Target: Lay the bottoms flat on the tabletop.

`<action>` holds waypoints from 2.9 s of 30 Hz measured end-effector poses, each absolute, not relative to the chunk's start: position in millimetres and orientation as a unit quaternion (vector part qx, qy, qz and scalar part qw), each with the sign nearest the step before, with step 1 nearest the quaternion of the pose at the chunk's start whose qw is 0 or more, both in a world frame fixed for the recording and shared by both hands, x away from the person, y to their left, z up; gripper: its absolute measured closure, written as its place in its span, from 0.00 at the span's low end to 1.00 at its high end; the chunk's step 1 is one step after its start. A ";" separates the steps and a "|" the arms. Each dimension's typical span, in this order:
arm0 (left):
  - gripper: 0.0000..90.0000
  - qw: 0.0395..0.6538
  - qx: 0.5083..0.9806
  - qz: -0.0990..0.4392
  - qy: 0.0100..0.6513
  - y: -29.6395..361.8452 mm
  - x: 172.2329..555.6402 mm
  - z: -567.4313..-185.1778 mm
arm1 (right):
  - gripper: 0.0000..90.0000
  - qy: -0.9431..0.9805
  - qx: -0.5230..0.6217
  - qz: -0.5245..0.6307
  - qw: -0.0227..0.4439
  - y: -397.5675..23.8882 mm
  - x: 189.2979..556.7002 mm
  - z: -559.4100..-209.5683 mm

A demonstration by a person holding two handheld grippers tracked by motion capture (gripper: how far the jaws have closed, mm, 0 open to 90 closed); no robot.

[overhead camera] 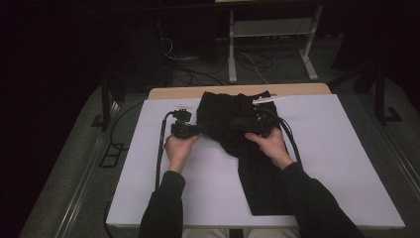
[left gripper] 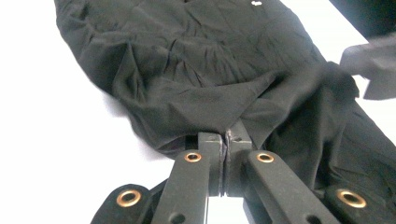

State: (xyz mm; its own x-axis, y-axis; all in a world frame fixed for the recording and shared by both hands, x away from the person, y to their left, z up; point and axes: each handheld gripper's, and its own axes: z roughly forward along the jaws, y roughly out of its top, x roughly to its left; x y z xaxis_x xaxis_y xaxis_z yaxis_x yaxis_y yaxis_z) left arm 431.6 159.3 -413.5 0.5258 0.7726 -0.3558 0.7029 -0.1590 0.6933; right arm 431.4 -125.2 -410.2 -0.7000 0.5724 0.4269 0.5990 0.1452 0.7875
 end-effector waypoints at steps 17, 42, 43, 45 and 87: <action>0.98 0.400 0.766 0.040 0.502 165.6 425.3 -394.2 | 0.70 -0.821 -0.321 -0.470 0.057 -84.7 371.4 -427.5; 0.97 0.396 0.763 0.028 0.510 156.0 426.1 -375.8 | 0.98 -0.806 -0.383 -0.451 -0.019 -46.6 376.2 -424.4; 0.97 0.398 0.762 0.029 0.510 156.3 426.2 -375.8 | 0.98 -0.806 -0.379 -0.454 -0.017 -48.9 376.1 -419.3; 0.96 0.403 0.761 0.030 0.508 156.8 426.4 -375.1 | 0.98 -0.806 -0.369 -0.462 -0.016 -53.2 377.1 -408.2; 0.47 0.443 0.747 -0.015 0.496 122.9 420.9 -459.3 | 0.96 -0.698 -0.526 -0.485 0.015 -182.1 489.5 -424.6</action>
